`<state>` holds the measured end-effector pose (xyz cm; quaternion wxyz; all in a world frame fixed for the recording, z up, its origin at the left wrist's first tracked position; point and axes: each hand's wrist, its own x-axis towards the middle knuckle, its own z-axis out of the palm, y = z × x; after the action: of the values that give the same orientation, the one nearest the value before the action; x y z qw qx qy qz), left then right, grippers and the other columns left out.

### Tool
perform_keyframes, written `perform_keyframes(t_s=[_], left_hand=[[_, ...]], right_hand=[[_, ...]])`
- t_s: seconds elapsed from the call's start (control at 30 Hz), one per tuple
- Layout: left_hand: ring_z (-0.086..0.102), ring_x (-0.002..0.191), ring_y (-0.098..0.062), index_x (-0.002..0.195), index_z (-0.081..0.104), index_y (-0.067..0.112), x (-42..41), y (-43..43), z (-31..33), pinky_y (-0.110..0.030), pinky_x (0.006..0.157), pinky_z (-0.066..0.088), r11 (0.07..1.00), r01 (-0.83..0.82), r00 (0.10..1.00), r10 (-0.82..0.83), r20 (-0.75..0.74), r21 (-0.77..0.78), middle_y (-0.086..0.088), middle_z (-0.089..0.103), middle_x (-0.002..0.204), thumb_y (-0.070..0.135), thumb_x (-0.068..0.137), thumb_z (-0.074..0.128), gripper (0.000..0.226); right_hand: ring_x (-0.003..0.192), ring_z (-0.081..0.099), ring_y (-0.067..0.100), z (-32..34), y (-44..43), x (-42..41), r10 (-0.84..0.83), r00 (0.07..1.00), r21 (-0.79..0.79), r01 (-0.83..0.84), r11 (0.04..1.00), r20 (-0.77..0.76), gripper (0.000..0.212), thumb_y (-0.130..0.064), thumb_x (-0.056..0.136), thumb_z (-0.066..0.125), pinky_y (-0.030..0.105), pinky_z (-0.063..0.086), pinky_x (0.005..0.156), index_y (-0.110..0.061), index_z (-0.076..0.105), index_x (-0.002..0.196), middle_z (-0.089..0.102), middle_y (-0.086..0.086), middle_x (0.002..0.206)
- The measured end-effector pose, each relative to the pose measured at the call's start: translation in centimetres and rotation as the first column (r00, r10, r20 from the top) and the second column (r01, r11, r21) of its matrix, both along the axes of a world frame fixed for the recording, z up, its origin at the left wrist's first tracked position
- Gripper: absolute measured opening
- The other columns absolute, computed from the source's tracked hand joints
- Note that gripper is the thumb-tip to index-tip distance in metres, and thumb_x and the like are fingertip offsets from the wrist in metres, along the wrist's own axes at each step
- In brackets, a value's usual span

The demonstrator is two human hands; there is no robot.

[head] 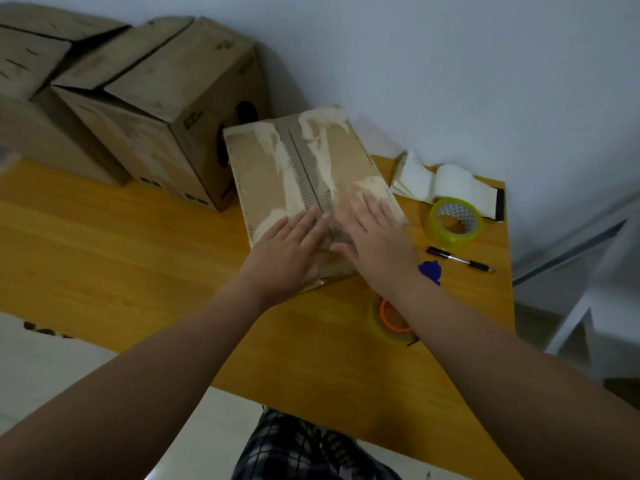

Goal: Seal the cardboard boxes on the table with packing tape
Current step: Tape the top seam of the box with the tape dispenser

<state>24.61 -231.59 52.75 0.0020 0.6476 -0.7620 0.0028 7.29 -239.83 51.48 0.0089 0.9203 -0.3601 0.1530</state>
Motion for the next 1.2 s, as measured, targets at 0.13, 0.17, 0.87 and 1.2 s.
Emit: perform_keyframes(t_s=[0.13,0.17,0.87,1.2], left_hand=[[0.029,0.14,-0.023,0.145,0.033,0.009,0.5,0.9,-0.9,-0.041,0.112,0.016,0.996,-0.087,0.994,0.087,0.064,-0.003,-0.012,0.033,0.15,0.05,0.096,0.022,0.065],[0.029,0.139,-0.022,0.145,0.034,0.01,0.7,0.8,-1.0,-0.04,0.112,0.016,0.997,-0.077,0.994,0.077,0.08,0.002,-0.011,0.033,0.15,0.05,0.096,0.022,0.065],[0.003,0.146,-0.026,0.147,-0.009,0.027,-0.3,-3.7,-1.4,-0.038,0.119,0.007,0.992,0.126,0.987,-0.127,0.096,0.019,-0.005,0.003,0.159,0.038,0.1,0.021,0.056],[0.0,0.147,-0.022,0.147,-0.01,0.03,-1.1,-3.1,-2.0,-0.032,0.116,0.0,0.997,0.06,0.997,-0.057,0.045,-0.053,-0.002,0.0,0.16,0.007,0.099,0.041,0.074]], right_hand=[[0.136,0.039,0.035,-2.0,-0.7,0.7,0.02,0.984,-0.028,-0.025,0.999,-0.176,0.063,-0.049,0.096,0.026,0.047,0.027,0.113,-0.012,0.043,0.143,0.044,0.012,0.147],[0.136,0.039,0.035,-2.5,-0.7,0.5,0.028,0.979,-0.079,-0.045,0.996,-0.203,0.061,-0.047,0.095,0.033,0.047,0.027,0.113,-0.01,0.042,0.144,0.043,0.014,0.147],[0.131,0.039,0.034,-3.7,2.9,-7.5,-0.765,0.644,0.704,0.54,0.461,0.007,0.092,-0.02,0.089,0.065,0.044,0.045,0.1,-0.01,-0.001,0.153,0.033,0.017,0.147],[0.079,0.05,0.024,-5.2,4.6,-8.5,-0.811,0.582,0.817,0.494,0.297,-0.057,0.05,-0.005,0.084,0.069,0.037,0.046,0.065,-0.008,0.038,0.123,0.049,0.006,0.102]])
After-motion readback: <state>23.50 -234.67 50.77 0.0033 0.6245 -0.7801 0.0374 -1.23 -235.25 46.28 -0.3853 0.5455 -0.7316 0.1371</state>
